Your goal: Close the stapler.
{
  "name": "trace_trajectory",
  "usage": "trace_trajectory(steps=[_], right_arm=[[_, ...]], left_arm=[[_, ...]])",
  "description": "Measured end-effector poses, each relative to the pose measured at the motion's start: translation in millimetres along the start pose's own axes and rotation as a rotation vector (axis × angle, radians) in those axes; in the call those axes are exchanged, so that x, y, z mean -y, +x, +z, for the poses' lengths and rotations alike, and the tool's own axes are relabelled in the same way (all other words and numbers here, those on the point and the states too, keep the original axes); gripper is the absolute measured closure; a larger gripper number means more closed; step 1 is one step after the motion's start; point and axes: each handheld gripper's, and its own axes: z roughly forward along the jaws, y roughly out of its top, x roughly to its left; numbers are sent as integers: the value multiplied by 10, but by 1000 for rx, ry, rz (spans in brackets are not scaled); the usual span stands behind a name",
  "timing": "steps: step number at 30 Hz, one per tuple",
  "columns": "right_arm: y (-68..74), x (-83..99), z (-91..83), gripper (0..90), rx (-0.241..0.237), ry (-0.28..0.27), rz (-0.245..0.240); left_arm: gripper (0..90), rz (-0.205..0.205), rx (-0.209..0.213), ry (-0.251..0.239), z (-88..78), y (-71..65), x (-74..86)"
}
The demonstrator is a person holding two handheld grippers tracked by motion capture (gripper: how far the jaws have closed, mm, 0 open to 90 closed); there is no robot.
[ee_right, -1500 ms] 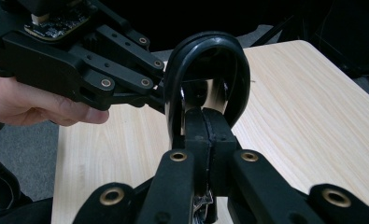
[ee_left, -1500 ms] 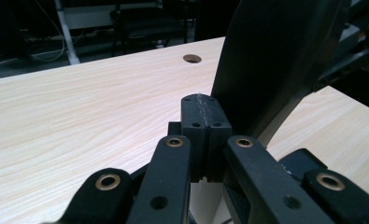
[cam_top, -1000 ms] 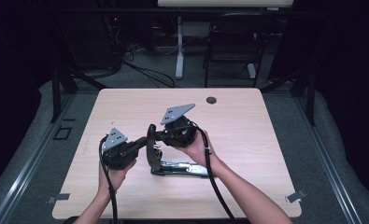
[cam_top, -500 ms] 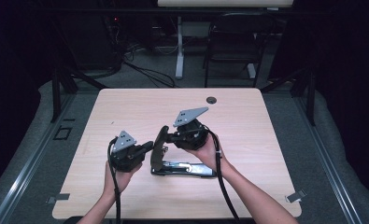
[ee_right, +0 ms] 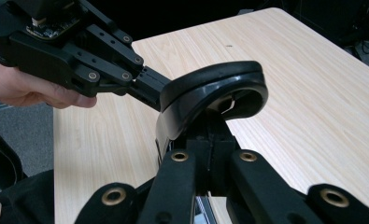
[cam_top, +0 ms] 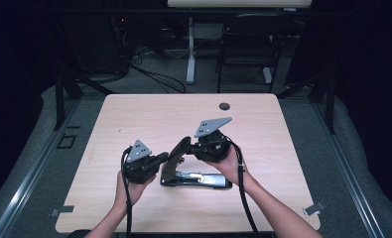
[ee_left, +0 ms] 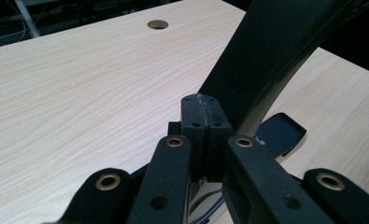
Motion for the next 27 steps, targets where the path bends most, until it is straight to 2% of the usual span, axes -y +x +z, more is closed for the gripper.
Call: trace_trajectory(steps=[20,27], right_arm=[[-38,166,-87,900,24,26,29],[-71,252,-123,900,39,42,40]], left_arm=[[899,15,20,44,86,-21,36],[899,34,21,64,121,-54,52]])
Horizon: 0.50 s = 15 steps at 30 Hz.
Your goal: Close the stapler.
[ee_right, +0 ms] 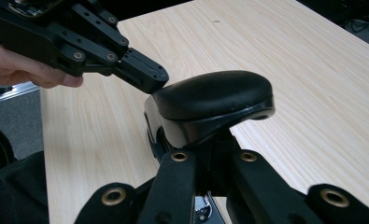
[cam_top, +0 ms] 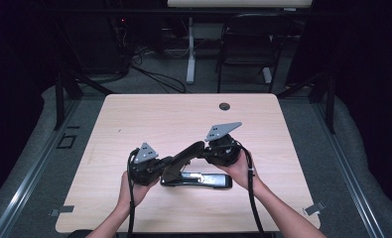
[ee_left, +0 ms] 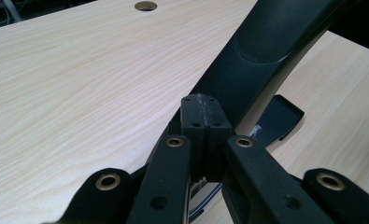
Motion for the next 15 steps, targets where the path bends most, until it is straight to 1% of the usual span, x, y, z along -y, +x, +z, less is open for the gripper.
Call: trace_trajectory(steps=[6,10,12,14,15], right_arm=[[-26,54,-25,900,5,10,8],[-44,81,-50,900,13,16,13],[-54,111,-57,900,15,11,26],[-66,143,-66,900,20,21,29],[-68,154,-68,900,22,23,32]], left_arm=[[899,6,0,0,22,-20,3],[899,6,2,10,38,-27,19],[899,9,-1,17,45,-35,25],[899,6,4,18,57,-46,28],[899,15,4,21,59,-46,27]])
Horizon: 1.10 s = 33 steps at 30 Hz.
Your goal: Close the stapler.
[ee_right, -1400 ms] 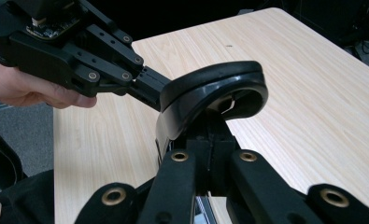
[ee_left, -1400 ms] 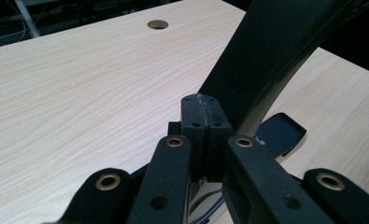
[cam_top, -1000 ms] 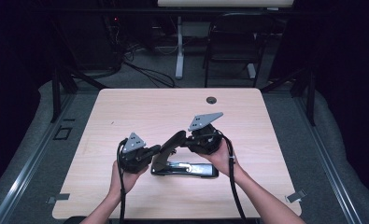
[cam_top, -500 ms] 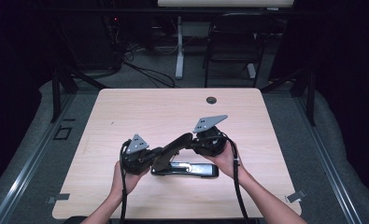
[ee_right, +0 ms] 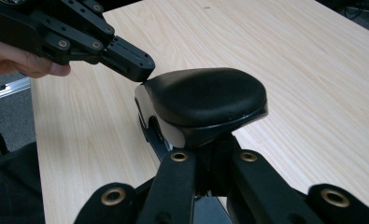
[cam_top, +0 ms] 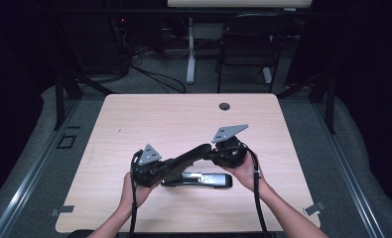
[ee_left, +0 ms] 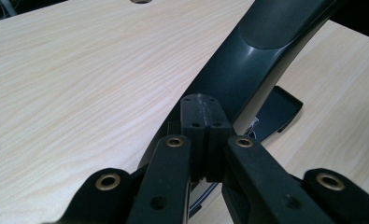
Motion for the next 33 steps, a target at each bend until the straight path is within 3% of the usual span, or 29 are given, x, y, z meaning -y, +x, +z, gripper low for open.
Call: trace_trajectory(steps=[23,33], right_arm=[[-161,310,-8,900,38,90,48],[-232,473,26,896,58,139,48]], left_arm=[[899,44,8,49,107,-108,44],[899,69,38,96,164,-147,67]])
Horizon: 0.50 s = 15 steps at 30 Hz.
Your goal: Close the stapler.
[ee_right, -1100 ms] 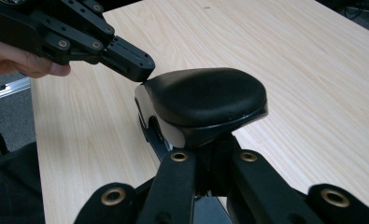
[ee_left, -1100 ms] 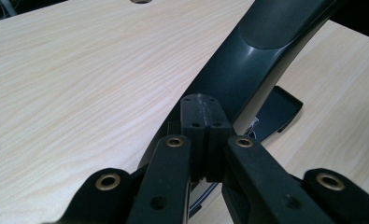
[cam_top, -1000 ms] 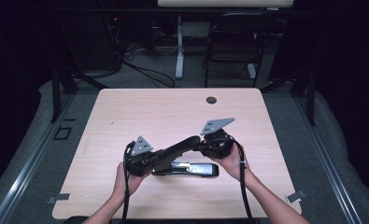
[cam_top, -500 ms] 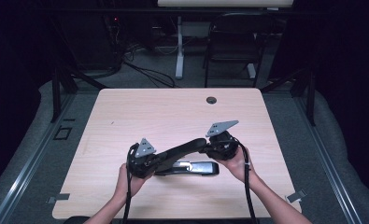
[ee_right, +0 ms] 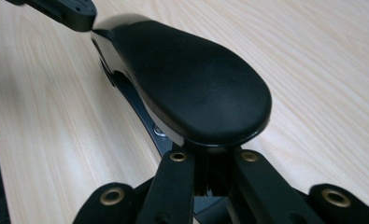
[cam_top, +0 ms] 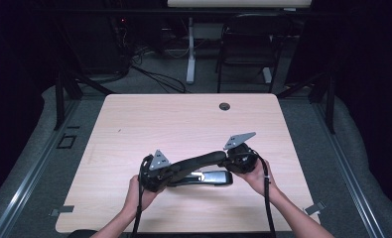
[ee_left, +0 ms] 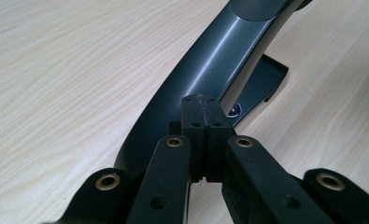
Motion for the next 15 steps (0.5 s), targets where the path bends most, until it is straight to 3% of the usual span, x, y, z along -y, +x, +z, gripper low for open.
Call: trace_trajectory(steps=[1,4,6,15], right_arm=[[-13,26,16,897,4,7,2],[-31,47,30,893,2,11,1],[-39,54,33,890,-2,11,2],[-83,151,129,878,2,81,-4]], left_arm=[[899,6,14,13,20,-15,8],[898,59,2,53,87,-112,19],[897,72,1,73,127,-137,27],[885,39,29,48,86,-82,34]])
